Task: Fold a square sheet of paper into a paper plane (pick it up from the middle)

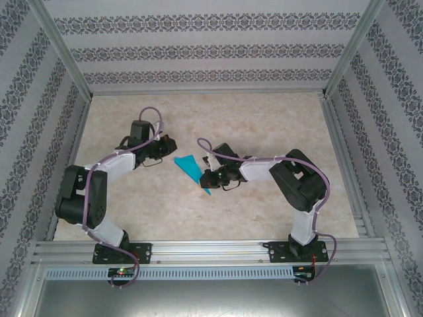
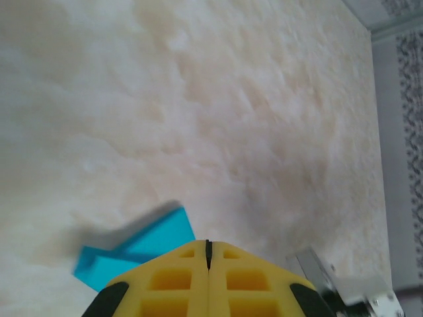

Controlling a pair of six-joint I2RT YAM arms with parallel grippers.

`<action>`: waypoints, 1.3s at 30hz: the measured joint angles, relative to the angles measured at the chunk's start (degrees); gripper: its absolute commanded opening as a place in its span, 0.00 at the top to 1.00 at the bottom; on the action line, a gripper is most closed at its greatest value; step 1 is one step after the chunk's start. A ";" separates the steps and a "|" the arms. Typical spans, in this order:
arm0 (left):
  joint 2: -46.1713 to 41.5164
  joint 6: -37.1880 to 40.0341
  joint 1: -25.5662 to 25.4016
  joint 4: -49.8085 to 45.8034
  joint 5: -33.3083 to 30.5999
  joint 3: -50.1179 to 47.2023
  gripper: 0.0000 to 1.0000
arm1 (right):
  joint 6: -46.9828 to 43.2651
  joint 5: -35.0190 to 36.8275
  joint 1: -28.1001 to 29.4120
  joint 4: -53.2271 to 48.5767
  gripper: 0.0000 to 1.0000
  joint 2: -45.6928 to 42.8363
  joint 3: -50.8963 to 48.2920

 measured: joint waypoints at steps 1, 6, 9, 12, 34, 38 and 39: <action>0.11 -0.02 -0.87 -0.02 0.09 -0.52 1.00 | 0.02 0.00 0.00 -0.09 1.00 0.00 0.04; 3.26 -0.13 -6.21 -0.35 -0.33 -1.55 1.00 | 0.79 0.00 0.02 -0.68 1.00 0.00 0.35; 6.40 -0.24 -8.94 -0.35 -0.59 -1.53 1.00 | 1.31 0.00 0.04 -1.18 1.00 0.00 0.70; 9.49 -0.48 -9.97 -0.33 -0.57 -1.53 1.00 | 1.53 0.04 0.15 -1.86 1.00 0.00 1.05; 11.34 -0.68 -9.90 1.62 -0.55 -2.08 1.00 | 1.70 0.22 0.79 -4.63 1.00 5.20 9.03; 11.41 -0.68 -9.90 1.62 -0.59 -2.08 1.00 | 1.38 0.20 0.76 -3.41 1.00 4.79 7.89; 11.43 -0.68 -9.90 1.62 -0.59 -2.08 1.00 | 1.25 0.26 0.79 -2.47 1.00 4.33 6.91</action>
